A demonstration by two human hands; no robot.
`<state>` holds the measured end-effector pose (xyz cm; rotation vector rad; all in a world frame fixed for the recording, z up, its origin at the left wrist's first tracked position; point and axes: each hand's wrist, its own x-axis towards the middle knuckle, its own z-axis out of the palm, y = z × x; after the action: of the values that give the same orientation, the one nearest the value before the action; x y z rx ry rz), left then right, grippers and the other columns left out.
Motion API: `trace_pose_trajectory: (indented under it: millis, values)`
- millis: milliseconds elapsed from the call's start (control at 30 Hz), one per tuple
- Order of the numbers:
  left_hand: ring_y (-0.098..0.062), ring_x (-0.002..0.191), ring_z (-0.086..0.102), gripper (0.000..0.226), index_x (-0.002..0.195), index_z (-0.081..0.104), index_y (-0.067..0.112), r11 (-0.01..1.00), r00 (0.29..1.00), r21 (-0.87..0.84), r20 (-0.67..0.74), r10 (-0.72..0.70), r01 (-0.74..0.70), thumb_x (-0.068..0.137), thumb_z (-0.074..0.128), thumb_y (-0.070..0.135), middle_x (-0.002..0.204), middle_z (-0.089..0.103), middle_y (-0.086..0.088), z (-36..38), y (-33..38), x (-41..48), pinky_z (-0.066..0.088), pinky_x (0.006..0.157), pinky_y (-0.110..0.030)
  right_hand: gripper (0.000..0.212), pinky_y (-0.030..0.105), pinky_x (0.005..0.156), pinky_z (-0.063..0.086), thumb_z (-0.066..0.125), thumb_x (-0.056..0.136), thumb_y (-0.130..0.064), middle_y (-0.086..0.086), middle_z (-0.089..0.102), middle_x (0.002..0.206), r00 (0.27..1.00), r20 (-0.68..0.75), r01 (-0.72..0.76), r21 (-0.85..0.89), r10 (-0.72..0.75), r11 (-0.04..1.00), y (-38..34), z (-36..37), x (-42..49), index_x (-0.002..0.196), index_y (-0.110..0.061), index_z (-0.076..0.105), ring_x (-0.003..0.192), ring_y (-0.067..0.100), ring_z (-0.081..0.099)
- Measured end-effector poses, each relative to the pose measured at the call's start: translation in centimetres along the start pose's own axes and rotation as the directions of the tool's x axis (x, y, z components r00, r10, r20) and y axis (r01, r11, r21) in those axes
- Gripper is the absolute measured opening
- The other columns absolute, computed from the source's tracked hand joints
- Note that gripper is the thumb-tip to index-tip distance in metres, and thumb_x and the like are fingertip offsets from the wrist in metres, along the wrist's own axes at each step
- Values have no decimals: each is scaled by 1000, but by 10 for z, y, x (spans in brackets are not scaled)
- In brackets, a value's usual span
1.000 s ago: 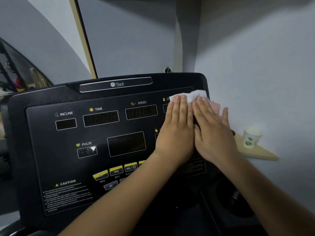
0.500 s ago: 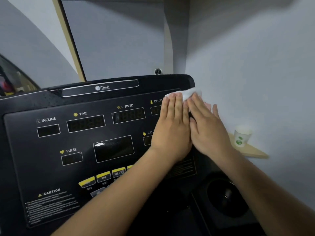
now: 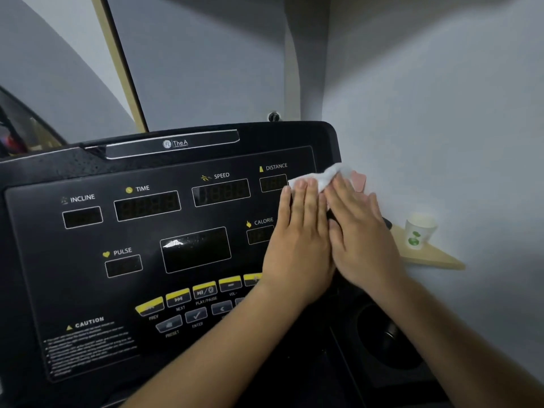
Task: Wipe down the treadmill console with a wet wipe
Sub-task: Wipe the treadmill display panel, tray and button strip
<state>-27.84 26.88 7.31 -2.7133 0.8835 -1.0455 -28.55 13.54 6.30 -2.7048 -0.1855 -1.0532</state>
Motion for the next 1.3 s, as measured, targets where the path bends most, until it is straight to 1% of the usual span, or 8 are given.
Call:
trace_pose_trajectory:
  millis: [67,167,267,400,633,833,1133,1300]
  values:
    - [-44,148,3,67,151,14,-6,998,1000,-58,-5,17,-17,101,18,39,158,10,-30,6,3,-19,3,119,-59,54,59,114,24,32,94,-23,7,29,157,1000,3,-3,23,3,1000,-1,6,-24,147,-11,37,147,11,11]
    - [-39,149,10,69,150,25,-2,996,997,-51,29,69,-67,101,28,46,157,19,-25,9,1,-47,6,117,-61,56,59,114,23,31,93,-24,6,27,158,998,55,5,-7,-5,1000,-5,13,-56,148,-12,34,148,16,14]
    - [-38,149,9,74,151,23,-1,998,998,41,39,55,-57,100,26,53,158,17,-25,2,-12,-29,1,117,-62,57,59,115,19,29,93,-26,7,28,158,997,64,43,-79,-38,996,-4,6,-27,148,-11,35,148,18,17]
    - [-38,149,1,66,153,14,0,998,1000,65,6,-7,6,103,15,44,160,9,-25,-6,-29,2,-7,116,-62,59,55,118,15,25,93,-29,6,24,159,999,41,18,-112,-13,994,-13,0,16,149,-11,32,148,18,15]
    - [-38,149,9,72,150,24,-1,998,996,35,66,53,-55,100,29,50,158,18,-24,9,-25,-74,4,117,-61,57,64,113,18,26,93,-25,10,26,158,992,105,84,-136,-69,987,-40,19,-43,147,-8,34,148,22,16]
    - [-30,150,11,65,152,25,6,994,996,73,15,-87,85,102,20,47,160,18,-18,-17,-60,-34,-2,116,-63,61,62,115,13,22,91,-28,7,26,158,995,87,53,-168,-38,984,-60,7,7,149,-11,32,148,18,17]
    - [-31,149,18,65,149,33,3,995,997,65,15,-74,73,99,36,45,157,27,-19,-14,-80,-98,9,116,-65,62,63,114,16,25,90,-31,11,26,157,979,170,138,-176,-108,975,-107,21,-25,148,-10,28,147,24,18]
    - [-32,149,14,66,151,27,3,975,982,134,33,-185,179,97,24,41,159,20,-21,-29,-117,-78,1,115,-66,63,63,116,10,20,90,-32,9,21,159,980,148,158,-166,-134,973,-138,21,19,150,-10,26,149,22,12]
